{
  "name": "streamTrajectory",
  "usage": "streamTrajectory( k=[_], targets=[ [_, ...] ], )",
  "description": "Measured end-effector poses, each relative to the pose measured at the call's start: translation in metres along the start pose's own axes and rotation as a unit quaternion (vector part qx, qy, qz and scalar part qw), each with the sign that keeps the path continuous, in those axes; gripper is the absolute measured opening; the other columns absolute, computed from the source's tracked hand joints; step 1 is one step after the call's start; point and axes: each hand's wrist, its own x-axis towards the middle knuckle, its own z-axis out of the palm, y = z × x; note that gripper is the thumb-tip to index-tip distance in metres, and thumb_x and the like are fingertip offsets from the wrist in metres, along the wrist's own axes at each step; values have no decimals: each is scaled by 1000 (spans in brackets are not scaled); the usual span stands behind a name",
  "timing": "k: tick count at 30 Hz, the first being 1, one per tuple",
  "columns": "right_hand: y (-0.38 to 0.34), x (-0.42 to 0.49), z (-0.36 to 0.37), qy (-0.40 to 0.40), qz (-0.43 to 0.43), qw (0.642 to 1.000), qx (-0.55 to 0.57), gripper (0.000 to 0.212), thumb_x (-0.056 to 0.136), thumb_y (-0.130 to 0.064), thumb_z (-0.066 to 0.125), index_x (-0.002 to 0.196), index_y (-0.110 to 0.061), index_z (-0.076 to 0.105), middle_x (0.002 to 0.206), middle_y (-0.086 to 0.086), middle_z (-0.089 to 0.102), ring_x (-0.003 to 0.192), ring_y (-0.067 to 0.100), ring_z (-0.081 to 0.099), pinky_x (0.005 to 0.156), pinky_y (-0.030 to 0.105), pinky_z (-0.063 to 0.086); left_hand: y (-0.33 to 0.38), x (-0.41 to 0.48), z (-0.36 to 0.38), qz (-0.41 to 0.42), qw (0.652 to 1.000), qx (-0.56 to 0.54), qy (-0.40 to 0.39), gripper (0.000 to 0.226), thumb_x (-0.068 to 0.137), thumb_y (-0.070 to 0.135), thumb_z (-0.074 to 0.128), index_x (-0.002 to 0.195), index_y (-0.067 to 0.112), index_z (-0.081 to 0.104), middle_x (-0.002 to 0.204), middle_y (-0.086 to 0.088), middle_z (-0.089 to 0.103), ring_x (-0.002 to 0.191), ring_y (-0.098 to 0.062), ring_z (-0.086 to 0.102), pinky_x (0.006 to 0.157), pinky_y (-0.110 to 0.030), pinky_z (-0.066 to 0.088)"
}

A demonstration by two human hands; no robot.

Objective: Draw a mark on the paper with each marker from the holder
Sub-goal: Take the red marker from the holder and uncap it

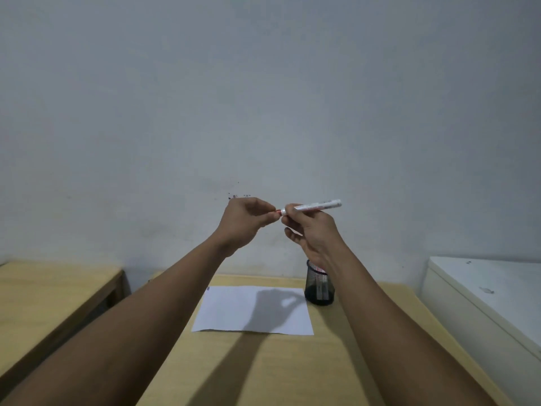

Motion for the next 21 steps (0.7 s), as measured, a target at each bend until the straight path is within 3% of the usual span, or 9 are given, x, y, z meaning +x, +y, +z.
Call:
streamTrajectory(
  k=[3, 6, 7, 9, 11, 16, 19, 21],
  targets=[
    [9, -3, 12, -1, 8, 1000, -12, 4, 93, -12, 74, 96, -8, 73, 83, 5, 77, 75, 12, 72, 72, 28, 54, -4, -7, -14, 50, 991, 128, -8, 18, 81, 22, 82, 98, 17, 80, 89, 6, 79, 83, -8, 73, 80, -30, 58],
    [18, -3, 22, -21, 15, 999, -34, 4, 95, -11, 71, 96, -7, 72, 82, 5, 77, 75, 13, 72, 73, 29, 54, -8, -12, -31, 72, 978, 193, -31, 14, 85, 22, 78, 97, 18, 81, 81, 10, 77, 73, 4, 68, 68, -17, 52],
    [21, -3, 25, -31, 17, 998, -44, 4, 96, -11, 70, 96, -8, 72, 81, 4, 77, 76, 14, 72, 75, 30, 53, -9, -14, -37, 65, 977, 199, -43, 13, 86, 21, 77, 97, 16, 81, 75, 11, 74, 65, 7, 64, 63, -12, 47],
    [30, -3, 29, -48, 23, 997, -59, 2, 96, -10, 69, 96, -9, 71, 82, 4, 76, 80, 16, 71, 78, 31, 53, -15, -16, -48, 38, 975, 208, -65, 12, 88, 22, 75, 94, 14, 81, 69, 9, 72, 57, 2, 59, 62, -17, 45],
    [41, -1, 33, -67, 28, 995, -69, 3, 97, -9, 68, 96, -11, 71, 88, 4, 75, 85, 17, 71, 82, 33, 51, -24, -18, -58, -2, 977, 195, -83, 14, 89, 25, 73, 91, 14, 82, 75, 2, 76, 60, -7, 59, 65, -26, 49],
    [74, 13, 39, -91, 48, 993, -58, 8, 97, -8, 67, 97, -15, 71, 96, 2, 77, 93, 18, 71, 84, 33, 45, -63, -26, -92, -148, 975, 114, -124, 23, 90, 35, 71, 95, 14, 80, 83, 2, 74, 69, -10, 57, 67, -28, 48],
    [100, 24, 41, -65, 48, 992, -97, 7, 94, -7, 72, 97, -13, 72, 90, 1, 78, 89, 18, 72, 83, 34, 48, -104, -33, -105, -147, 970, 173, -86, 24, 93, 35, 67, 89, 14, 77, 81, 1, 72, 69, -14, 60, 68, -30, 47],
    [120, 29, 45, -49, 49, 990, -124, 12, 89, -3, 76, 96, -11, 71, 90, 6, 75, 87, 20, 72, 83, 36, 54, -133, -42, -105, -135, 948, 274, -93, 24, 94, 40, 64, 94, 19, 75, 91, 4, 72, 84, -17, 65, 77, -34, 50]
  ],
)
